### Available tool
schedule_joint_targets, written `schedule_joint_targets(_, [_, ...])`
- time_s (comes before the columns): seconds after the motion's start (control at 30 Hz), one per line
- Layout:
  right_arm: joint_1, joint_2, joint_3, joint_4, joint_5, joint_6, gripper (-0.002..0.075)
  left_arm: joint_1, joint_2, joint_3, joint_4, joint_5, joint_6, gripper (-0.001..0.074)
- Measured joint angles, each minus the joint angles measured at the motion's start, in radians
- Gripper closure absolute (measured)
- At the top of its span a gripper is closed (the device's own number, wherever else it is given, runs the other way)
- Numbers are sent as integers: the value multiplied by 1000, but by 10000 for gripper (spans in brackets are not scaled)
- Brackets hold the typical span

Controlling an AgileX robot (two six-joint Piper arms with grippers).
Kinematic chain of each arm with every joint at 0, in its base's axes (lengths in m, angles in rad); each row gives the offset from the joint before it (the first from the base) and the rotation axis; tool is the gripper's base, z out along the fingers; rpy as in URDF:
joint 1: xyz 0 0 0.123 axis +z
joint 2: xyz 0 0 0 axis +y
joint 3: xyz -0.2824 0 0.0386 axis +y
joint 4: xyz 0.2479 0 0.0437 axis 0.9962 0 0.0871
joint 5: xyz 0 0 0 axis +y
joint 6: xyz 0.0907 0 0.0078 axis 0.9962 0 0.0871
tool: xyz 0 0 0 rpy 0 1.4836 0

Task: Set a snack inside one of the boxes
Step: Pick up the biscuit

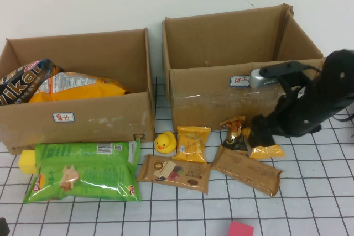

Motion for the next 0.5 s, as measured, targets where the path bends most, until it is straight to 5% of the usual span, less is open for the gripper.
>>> schedule_joint_targets(0.5, [0, 143, 0, 17, -207, 57, 35, 0, 0, 0, 0, 11, 0, 736])
